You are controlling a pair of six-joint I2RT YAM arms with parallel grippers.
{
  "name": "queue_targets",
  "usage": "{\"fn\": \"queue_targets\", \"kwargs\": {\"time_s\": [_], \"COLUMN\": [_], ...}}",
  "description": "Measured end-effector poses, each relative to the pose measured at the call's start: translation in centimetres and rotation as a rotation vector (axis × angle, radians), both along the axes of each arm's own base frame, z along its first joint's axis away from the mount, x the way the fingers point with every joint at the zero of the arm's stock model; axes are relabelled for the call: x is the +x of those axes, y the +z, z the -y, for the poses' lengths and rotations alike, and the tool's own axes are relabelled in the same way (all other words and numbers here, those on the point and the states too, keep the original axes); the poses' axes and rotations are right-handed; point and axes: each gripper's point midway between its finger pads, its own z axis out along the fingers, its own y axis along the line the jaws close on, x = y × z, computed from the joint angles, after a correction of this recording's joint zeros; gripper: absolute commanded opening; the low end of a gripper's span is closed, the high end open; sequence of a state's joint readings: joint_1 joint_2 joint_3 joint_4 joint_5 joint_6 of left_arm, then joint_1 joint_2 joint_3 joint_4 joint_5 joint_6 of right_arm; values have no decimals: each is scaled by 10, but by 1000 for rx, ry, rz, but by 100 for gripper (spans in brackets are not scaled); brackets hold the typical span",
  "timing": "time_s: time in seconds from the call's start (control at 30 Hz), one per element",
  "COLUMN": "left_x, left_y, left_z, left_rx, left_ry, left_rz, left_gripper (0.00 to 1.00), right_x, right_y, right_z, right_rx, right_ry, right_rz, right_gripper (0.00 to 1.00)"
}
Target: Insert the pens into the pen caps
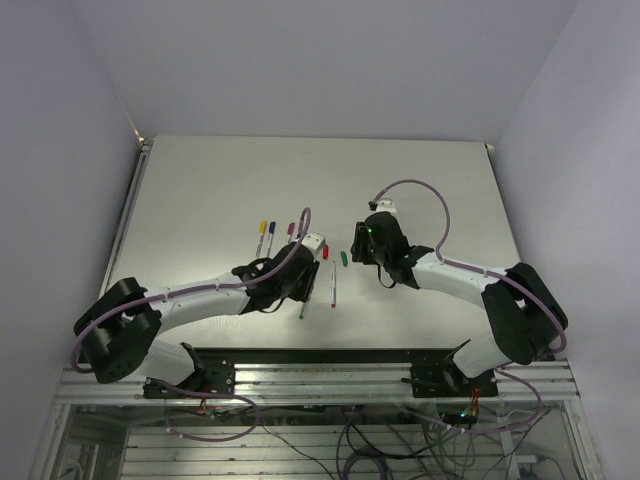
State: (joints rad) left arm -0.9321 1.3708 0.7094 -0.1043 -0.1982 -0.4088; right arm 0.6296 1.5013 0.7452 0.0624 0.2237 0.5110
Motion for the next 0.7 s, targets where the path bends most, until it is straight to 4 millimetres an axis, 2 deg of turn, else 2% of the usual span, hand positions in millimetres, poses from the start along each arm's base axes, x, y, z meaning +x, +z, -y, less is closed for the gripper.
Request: {"fn": "queue_targets", "kwargs": {"time_s": [0.23, 0.5, 0.7], "left_x": [-11, -11, -16], "left_y": [-23, -21, -33], "left_z": [-6, -3, -7], "left_rx": [86, 131, 180], "left_ry": [3, 8, 8], "left_rz": [-61, -86, -122], "left_gripper": [44, 44, 44], "right_x": [1, 5, 7], "right_y": [1, 5, 7], "right_z": [0, -3, -4], "right_rx": [-2, 12, 20], "right_ry": [5, 4, 4], "right_rz": [7, 26, 37], "right_gripper": [40, 40, 39]}}
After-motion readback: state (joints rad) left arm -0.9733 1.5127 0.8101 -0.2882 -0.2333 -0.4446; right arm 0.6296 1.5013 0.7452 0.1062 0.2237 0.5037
